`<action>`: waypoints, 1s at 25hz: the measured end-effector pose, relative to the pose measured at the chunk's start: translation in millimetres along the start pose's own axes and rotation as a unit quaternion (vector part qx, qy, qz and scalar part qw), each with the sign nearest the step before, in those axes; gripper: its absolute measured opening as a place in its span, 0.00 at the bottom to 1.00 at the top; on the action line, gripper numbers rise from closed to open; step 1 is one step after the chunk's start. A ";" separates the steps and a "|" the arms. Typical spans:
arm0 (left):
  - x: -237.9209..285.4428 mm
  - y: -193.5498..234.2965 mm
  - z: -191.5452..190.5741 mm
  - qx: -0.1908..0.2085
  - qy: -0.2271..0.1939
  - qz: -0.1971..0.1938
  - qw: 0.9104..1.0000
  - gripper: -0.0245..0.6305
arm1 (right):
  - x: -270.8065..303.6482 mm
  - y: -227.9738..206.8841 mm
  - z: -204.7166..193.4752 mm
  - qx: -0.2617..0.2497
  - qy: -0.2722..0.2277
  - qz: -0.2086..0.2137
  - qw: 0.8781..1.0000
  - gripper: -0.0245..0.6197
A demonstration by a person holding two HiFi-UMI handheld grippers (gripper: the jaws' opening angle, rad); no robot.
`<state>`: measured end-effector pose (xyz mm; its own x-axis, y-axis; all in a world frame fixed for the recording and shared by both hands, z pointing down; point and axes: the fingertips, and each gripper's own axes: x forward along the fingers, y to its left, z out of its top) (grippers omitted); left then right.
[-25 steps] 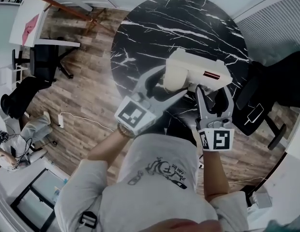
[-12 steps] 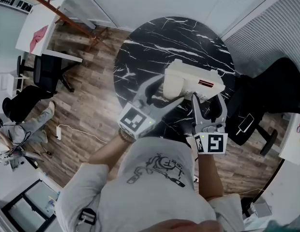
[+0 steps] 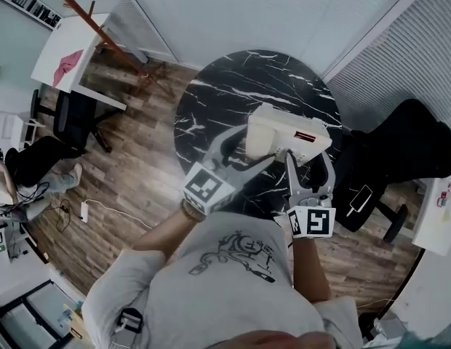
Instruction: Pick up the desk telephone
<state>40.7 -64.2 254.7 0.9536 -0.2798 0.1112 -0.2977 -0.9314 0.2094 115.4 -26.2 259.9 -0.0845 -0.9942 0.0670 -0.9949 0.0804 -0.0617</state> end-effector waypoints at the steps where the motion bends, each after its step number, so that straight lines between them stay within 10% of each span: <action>1: -1.7 -2.6 2.1 0.001 -0.001 0.000 1.000 0.54 | -2.6 1.0 3.0 -0.001 -0.002 0.000 1.000 0.46; 25: -21.0 -35.3 22.6 0.017 -0.012 -0.003 1.000 0.54 | -36.2 13.0 29.7 -0.008 -0.020 -0.006 1.000 0.46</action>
<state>32.2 -30.7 223.1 0.9566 -0.2785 0.0862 -0.2898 -0.9407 0.1763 107.2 8.8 227.1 -0.0709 -0.9971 0.0278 -0.9966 0.0697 -0.0446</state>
